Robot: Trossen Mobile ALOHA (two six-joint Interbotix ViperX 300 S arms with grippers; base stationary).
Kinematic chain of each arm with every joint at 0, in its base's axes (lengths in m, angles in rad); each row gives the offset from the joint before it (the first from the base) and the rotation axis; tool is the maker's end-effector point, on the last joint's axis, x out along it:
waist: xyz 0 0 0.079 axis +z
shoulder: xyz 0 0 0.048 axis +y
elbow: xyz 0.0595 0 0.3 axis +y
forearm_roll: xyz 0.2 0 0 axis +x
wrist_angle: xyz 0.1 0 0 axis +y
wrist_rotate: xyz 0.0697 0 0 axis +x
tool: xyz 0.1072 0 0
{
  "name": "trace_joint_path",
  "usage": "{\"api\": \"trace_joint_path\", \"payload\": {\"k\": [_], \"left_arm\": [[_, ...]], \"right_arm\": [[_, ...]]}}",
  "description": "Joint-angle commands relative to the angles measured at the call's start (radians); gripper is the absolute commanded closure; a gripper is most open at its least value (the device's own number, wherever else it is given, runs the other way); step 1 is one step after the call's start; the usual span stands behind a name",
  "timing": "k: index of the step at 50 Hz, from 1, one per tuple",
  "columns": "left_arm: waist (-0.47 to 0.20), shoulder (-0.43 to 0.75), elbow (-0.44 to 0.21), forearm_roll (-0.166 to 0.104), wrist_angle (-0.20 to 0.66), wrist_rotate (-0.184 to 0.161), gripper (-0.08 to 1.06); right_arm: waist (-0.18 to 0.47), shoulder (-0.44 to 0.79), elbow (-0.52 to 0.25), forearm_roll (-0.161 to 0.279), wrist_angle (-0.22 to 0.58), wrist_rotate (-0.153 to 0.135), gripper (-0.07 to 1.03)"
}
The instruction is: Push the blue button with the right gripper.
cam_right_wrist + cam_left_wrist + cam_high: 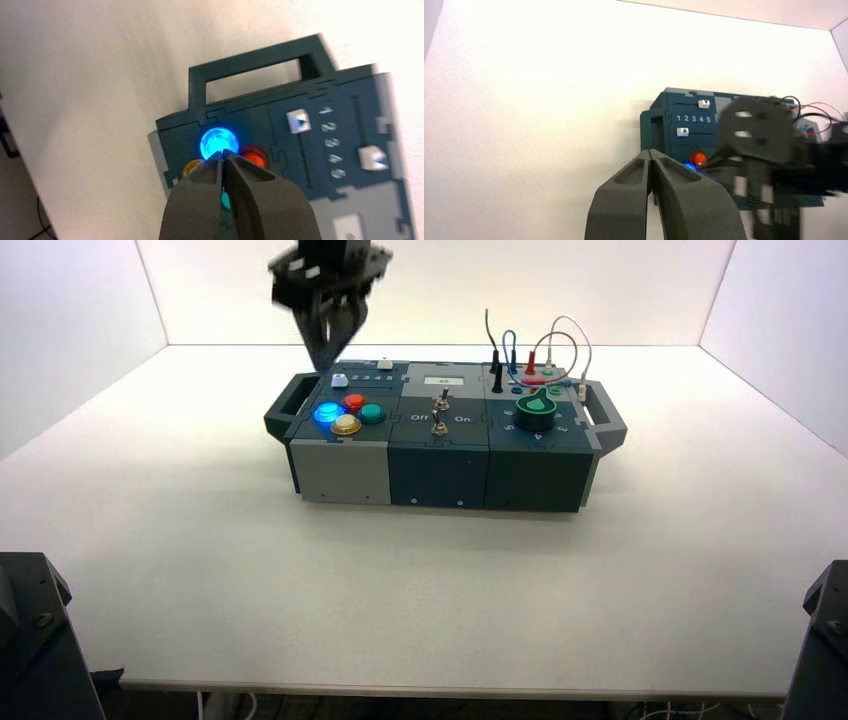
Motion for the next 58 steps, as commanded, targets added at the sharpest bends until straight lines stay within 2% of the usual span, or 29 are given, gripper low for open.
{"api": "trace_joint_path", "payload": {"k": [1,17,27,58], "left_arm": [[0.006,-0.008,-0.005,-0.003,-0.028,0.003,1.01],[0.006,-0.002,-0.002,-0.003,-0.035,0.003,1.01],[0.006,-0.008,0.0,-0.005,-0.034,0.003,1.01],[0.006,-0.003,0.0,-0.005,-0.035,0.003,1.01]], "right_arm": [[0.006,-0.092,0.008,0.003,-0.002,0.005,0.99],[0.006,-0.15,0.054,0.008,-0.002,0.009,0.99],[0.006,-0.17,0.074,0.008,-0.002,0.021,0.99],[0.006,-0.178,0.092,0.009,0.0,0.028,0.99]]}}
